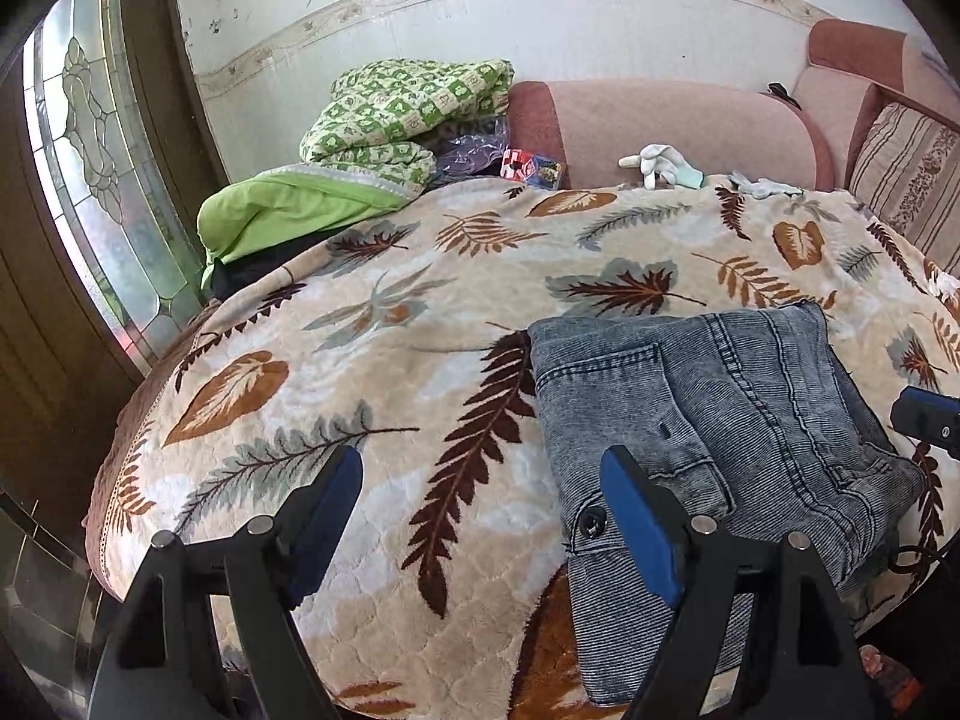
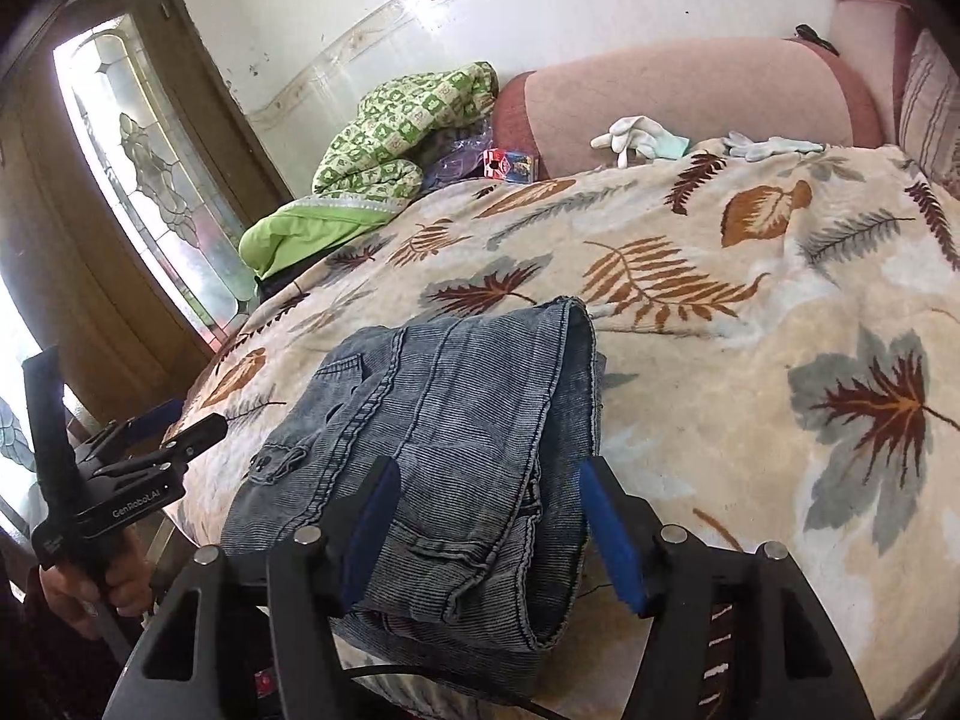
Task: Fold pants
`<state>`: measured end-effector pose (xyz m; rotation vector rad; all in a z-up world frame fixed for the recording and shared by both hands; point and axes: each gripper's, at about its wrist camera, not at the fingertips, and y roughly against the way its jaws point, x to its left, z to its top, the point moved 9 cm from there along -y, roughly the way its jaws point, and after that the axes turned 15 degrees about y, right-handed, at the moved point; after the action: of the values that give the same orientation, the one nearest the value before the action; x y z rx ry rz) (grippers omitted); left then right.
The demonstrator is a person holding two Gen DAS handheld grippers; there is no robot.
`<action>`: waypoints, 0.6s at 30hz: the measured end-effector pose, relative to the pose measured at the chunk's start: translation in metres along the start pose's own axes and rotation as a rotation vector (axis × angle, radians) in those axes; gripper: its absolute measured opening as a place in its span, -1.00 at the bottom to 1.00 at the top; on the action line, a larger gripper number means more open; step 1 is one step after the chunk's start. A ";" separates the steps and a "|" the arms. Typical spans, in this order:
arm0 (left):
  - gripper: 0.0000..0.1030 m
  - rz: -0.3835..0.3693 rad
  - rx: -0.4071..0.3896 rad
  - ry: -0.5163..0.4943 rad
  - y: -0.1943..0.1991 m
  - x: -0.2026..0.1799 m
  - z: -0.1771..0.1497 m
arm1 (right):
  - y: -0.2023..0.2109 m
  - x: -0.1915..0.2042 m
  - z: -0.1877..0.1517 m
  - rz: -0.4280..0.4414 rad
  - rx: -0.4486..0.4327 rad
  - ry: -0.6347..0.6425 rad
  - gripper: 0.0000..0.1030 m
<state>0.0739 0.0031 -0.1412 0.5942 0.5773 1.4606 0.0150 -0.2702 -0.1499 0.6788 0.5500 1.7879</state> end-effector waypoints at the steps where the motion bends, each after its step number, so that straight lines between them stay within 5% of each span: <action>1: 0.59 0.002 0.005 -0.001 -0.002 0.001 -0.001 | -0.001 0.000 -0.001 0.002 0.003 -0.004 0.29; 18: 0.59 0.010 0.036 0.002 -0.012 0.004 -0.006 | -0.007 -0.009 -0.004 0.008 0.012 -0.053 0.32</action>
<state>0.0782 0.0067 -0.1536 0.6246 0.6038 1.4624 0.0197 -0.2765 -0.1590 0.7355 0.5229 1.7702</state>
